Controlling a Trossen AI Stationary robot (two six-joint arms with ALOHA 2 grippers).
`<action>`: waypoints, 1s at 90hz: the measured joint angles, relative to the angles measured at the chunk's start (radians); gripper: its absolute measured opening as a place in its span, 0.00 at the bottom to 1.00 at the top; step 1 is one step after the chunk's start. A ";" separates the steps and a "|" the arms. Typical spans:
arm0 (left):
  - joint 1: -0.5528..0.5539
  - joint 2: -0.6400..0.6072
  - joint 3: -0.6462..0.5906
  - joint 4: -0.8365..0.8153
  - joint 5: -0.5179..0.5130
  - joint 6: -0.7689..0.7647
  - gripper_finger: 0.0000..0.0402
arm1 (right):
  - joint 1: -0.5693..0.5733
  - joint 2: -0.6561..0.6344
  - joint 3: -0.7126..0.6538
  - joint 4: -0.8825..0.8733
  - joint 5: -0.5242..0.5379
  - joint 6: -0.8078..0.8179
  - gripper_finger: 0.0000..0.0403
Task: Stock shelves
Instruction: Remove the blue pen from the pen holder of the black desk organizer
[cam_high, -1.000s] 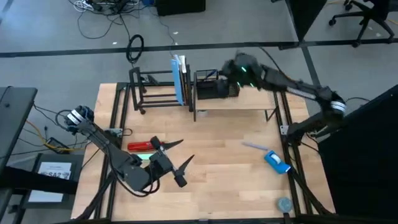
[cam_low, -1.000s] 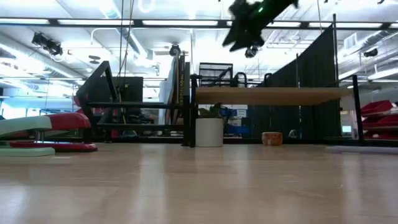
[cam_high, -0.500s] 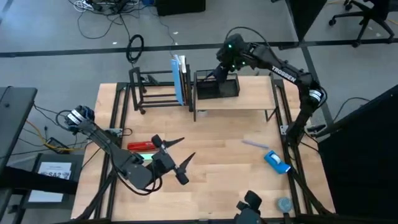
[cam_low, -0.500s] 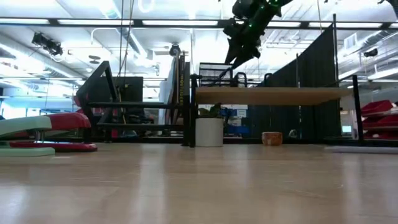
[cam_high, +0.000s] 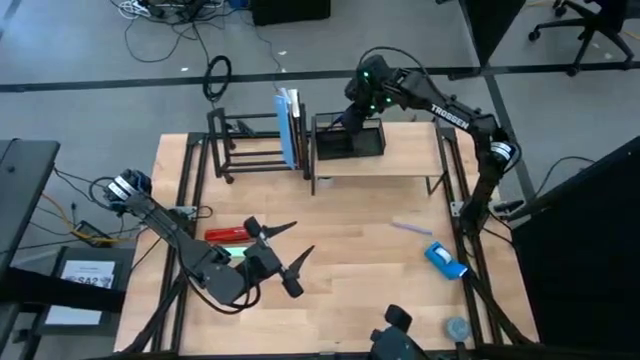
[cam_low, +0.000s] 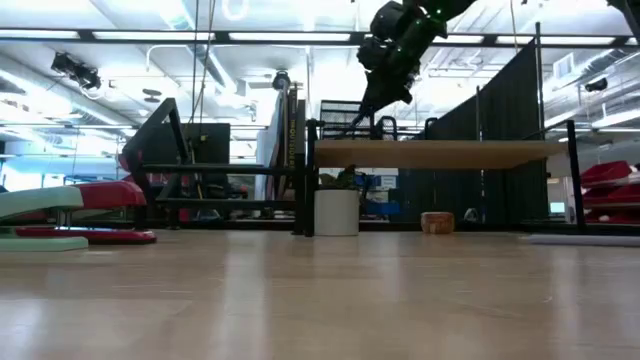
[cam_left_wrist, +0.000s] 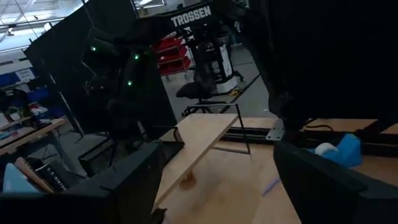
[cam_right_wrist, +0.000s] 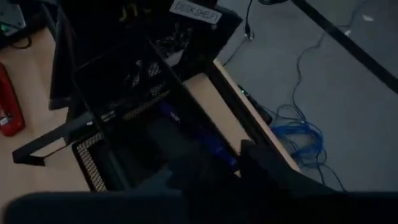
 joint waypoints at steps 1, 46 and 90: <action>0.000 0.000 0.000 0.000 0.000 -0.001 0.71 | 0.000 -0.001 0.000 0.001 0.000 -0.001 0.06; 0.000 0.000 0.000 -0.010 0.000 -0.022 0.71 | 0.005 -0.058 0.000 0.006 -0.003 -0.004 0.00; 0.000 0.000 0.000 -0.011 0.000 -0.022 0.71 | 0.067 -0.291 0.000 0.062 -0.026 -0.065 0.00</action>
